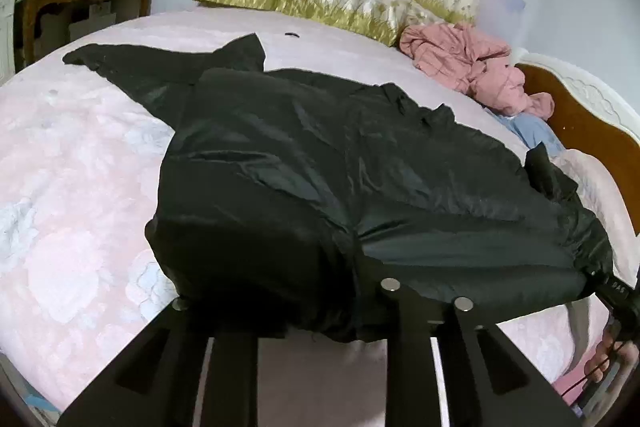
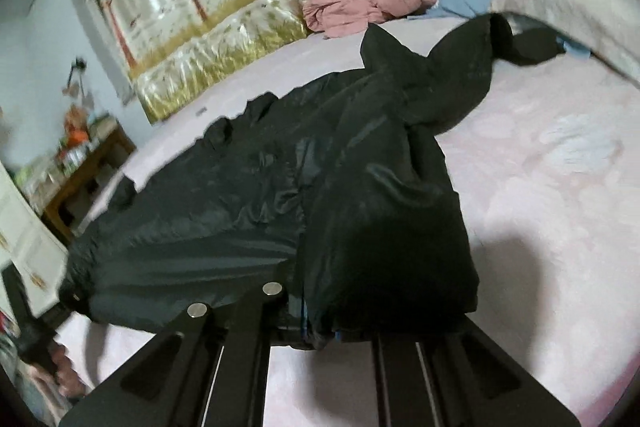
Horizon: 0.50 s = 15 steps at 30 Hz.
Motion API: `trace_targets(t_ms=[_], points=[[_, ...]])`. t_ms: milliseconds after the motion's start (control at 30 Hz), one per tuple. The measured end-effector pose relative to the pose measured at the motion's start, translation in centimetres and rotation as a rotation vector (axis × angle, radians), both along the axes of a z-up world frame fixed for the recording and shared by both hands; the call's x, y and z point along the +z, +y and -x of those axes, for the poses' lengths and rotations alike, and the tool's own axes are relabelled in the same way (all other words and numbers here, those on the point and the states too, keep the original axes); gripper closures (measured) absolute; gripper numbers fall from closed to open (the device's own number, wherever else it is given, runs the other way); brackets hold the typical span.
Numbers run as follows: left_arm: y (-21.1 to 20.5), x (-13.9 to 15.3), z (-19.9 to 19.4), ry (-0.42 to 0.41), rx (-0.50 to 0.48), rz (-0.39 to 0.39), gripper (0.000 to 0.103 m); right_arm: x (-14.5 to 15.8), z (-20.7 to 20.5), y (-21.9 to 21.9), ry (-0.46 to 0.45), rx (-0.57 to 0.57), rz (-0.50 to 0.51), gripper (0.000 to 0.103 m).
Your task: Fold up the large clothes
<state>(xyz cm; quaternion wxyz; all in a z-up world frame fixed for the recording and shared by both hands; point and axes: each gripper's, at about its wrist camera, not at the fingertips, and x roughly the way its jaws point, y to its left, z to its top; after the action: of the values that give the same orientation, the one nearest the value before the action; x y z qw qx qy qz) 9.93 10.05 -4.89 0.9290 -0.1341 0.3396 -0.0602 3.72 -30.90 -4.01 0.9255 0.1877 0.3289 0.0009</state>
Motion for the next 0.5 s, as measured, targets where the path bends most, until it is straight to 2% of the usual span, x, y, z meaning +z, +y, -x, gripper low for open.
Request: trace_targets(t_ms=[100,200,267,300,333,400,433,467,500], points=[[0.0,0.7,0.2,-0.052,-0.017,-0.039,0.073,0.5,0.9,1.1,-0.009,-0.009,0.111,0.090],[-0.3,0.8,1.2,-0.081,-0.007,-0.109,0.066,1.0,1.9,1.1,-0.016,0.007,0.116,0.089],[-0.3,0.7,1.8,-0.098,-0.011,-0.141,0.061,1.6,2.4,1.0,-0.030,0.012,0.123,0.083],[-0.3,0.6,2.0,-0.106,-0.012,-0.150,0.054,1.8,2.9,1.0,-0.039,0.008,0.132,0.081],[-0.2,0.6,2.2,-0.117,-0.010,-0.159,0.046,2.0,3.0,1.1,-0.044,0.004,0.141,0.077],[-0.2,0.8,2.9,-0.140,-0.008,-0.171,0.037,2.2,3.8,1.0,-0.051,0.000,0.150,0.060],[-0.3,1.0,3.4,-0.155,-0.008,-0.180,0.033,2.3,4.3,0.8,-0.057,-0.010,0.152,0.047],[-0.5,1.3,3.7,-0.172,-0.006,-0.198,0.030,2.4,4.6,0.6,-0.067,-0.020,0.155,0.038],[-0.6,1.5,4.3,-0.193,-0.003,-0.211,0.027,2.7,5.1,0.4,-0.085,-0.032,0.161,0.038]])
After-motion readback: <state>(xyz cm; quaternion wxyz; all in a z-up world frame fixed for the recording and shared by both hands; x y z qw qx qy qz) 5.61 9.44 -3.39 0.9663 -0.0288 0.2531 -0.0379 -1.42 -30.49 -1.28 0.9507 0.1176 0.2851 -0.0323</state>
